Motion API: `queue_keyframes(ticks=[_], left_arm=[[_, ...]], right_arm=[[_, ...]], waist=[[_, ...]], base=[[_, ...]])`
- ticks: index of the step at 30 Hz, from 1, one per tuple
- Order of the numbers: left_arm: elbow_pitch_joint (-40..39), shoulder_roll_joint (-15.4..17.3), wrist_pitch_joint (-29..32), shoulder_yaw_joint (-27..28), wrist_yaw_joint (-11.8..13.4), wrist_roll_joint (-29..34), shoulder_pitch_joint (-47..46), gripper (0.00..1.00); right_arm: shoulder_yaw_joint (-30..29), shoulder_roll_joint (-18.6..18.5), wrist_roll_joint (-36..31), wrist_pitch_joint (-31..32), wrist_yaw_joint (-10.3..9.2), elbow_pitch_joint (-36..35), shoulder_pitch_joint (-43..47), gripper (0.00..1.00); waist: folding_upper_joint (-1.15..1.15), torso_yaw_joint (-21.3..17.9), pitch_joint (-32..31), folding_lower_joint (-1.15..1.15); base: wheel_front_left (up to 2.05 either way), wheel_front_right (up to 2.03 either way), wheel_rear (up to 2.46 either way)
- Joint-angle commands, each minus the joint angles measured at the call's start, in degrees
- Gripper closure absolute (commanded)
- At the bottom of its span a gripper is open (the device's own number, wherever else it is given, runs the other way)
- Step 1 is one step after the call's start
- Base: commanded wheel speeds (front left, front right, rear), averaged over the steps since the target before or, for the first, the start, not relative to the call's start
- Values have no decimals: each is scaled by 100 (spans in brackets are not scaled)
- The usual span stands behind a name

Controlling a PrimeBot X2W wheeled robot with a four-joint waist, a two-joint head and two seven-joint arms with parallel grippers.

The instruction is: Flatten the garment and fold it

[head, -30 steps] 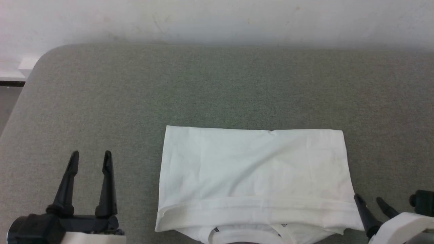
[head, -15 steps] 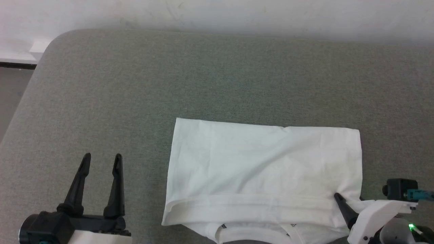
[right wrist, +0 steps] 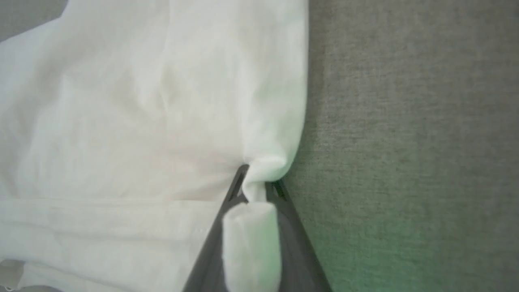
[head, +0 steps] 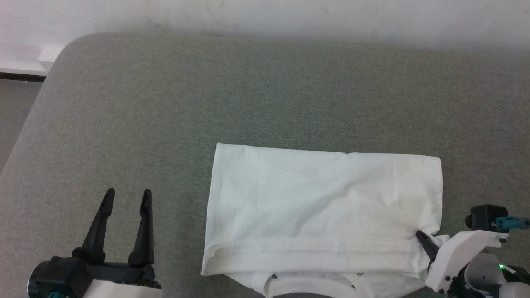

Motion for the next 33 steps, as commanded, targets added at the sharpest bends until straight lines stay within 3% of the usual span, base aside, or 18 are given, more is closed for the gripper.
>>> queue_keyframes(ticks=[1, 5, 14, 18, 23, 33], left_arm=[[20, -55, -27, 41, -68, -6, -80, 0], [28, -109, -27, 65, -103, -5, -85, 0], [67, -178, -27, 138, -192, 28, -39, 0], [73, -192, -27, 178, -216, 42, -2, 0], [109, -240, -27, 176, -237, 63, 45, 0], [210, -333, -27, 111, -284, 85, 115, 0]], right_arm=[[-62, 57, -83, 99, -19, 66, -69, 100], [-382, 0, -329, 147, -19, -113, -158, 100], [-1754, -337, -905, 389, -19, -491, -270, 100], [-1995, -352, -956, 401, -19, -567, -276, 100], [-1590, -198, -830, 436, -19, -858, -202, 100], [97, -10, -143, 986, -19, -2106, 207, 100]], waist=[[0, -54, -33, 0], [0, -117, -61, 0], [0, -251, -118, 0], [0, -295, -158, 0], [0, -356, -250, 0], [0, -327, -499, 0]], base=[[0, 0, 0], [0, 0, 0], [0, 0, 0], [0, 0, 0], [0, 0, 0], [0, 0, 0]])
